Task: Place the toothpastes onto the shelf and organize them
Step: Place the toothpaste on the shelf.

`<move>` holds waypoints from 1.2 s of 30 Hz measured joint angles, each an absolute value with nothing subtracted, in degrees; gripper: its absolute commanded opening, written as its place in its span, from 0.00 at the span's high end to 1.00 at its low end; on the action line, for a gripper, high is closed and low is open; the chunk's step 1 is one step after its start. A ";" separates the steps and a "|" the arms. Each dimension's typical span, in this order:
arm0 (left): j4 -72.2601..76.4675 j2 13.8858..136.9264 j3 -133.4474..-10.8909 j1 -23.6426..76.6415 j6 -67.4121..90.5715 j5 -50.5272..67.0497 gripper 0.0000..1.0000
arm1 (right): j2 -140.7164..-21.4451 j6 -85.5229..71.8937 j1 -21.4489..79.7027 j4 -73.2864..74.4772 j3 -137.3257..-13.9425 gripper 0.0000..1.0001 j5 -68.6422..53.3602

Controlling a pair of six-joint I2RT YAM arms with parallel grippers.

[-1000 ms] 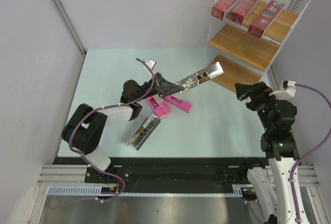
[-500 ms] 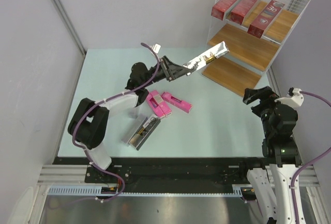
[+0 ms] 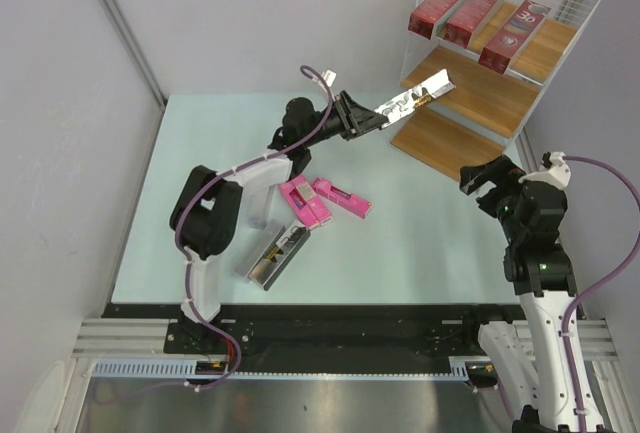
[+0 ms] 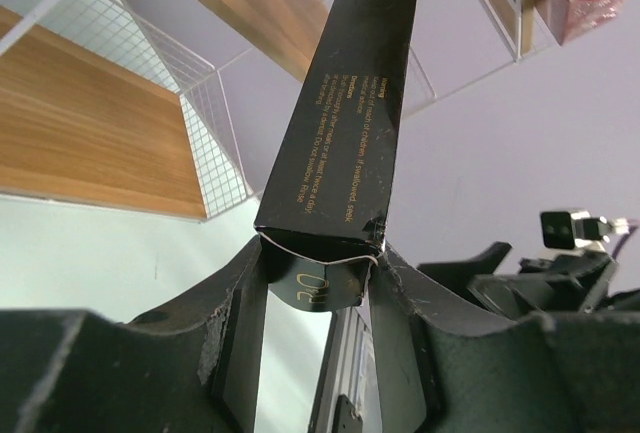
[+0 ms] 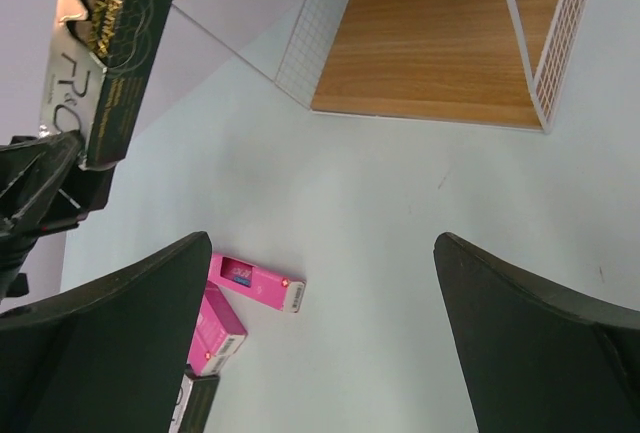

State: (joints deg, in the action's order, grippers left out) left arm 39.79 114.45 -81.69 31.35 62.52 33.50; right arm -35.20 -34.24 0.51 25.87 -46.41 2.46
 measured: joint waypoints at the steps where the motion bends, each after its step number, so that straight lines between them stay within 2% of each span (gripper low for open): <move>1: 39.59 115.39 -82.91 31.46 62.67 33.28 0.90 | -35.24 -34.22 0.51 25.89 -46.68 0.00 2.26; 19: 35.00 126.48 -102.10 37.39 67.13 22.52 0.91 | -34.39 -33.12 0.51 26.24 -48.47 0.00 1.02; 24: 31.00 128.03 -106.67 37.71 67.72 18.57 0.90 | -34.37 -32.95 0.51 26.30 -48.47 0.00 0.99; 32: 20.16 134.45 -121.60 37.69 68.60 14.00 0.90 | -33.43 -32.91 0.51 27.03 -48.47 0.00 0.99; 36: 16.67 134.89 -123.24 37.69 68.60 12.12 0.88 | -32.84 -32.91 0.51 27.70 -48.47 0.00 0.99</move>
State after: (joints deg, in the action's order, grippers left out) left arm 16.67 134.89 -123.24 37.69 68.60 12.12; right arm -32.84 -32.91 0.51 27.70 -48.47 0.99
